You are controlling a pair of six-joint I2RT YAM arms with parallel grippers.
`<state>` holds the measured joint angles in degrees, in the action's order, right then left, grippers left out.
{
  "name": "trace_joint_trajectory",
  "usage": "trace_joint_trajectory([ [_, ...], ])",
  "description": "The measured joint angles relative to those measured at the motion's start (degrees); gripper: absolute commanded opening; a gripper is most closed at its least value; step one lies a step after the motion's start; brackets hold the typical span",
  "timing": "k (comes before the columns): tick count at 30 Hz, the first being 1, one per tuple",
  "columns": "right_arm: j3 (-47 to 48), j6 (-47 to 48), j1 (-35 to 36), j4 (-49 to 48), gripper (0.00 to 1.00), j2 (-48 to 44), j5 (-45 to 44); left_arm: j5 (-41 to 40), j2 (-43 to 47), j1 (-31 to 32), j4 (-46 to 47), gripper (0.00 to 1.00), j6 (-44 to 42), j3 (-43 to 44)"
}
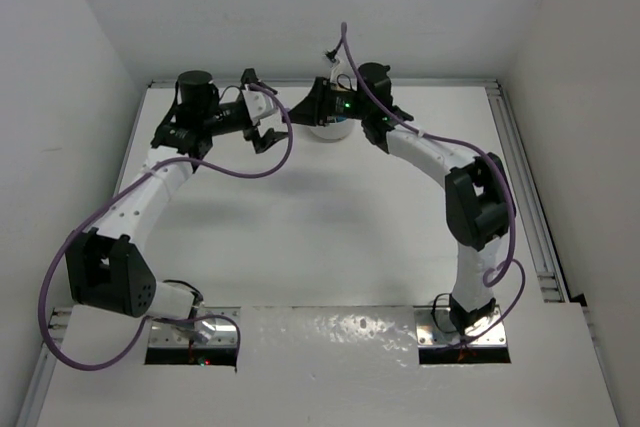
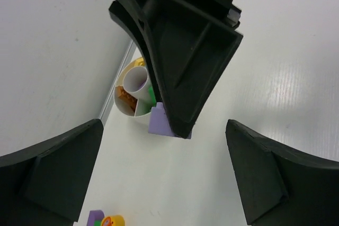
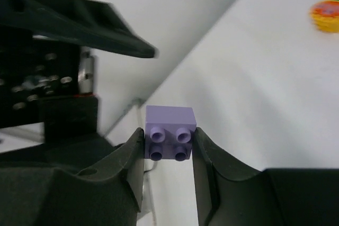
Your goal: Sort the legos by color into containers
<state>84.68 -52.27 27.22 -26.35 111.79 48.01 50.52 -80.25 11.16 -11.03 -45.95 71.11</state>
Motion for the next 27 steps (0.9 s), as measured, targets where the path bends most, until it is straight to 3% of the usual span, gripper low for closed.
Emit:
trace_joint_trajectory([
  [2,2.3,4.9,0.0,8.2,0.0,0.1,-4.2,-2.2,0.3,0.0,0.4,1.0,1.1,-0.5],
  [6,15.7,13.9,-1.4,28.2,0.0,3.2,-18.0,-10.9,0.9,0.0,1.7,1.0,6.9,-1.9],
  [11,31.9,22.2,-3.3,41.7,0.0,9.9,-37.9,-24.7,0.7,0.0,2.4,1.0,14.4,-1.9],
  [16,34.3,28.2,-4.0,46.7,0.0,14.8,-50.3,-34.3,-0.9,0.0,0.9,1.0,18.6,-1.9],
  [27,34.3,31.9,-3.7,46.1,0.0,22.1,-52.9,-39.6,-1.9,0.0,-0.6,1.0,21.0,-1.9],
])
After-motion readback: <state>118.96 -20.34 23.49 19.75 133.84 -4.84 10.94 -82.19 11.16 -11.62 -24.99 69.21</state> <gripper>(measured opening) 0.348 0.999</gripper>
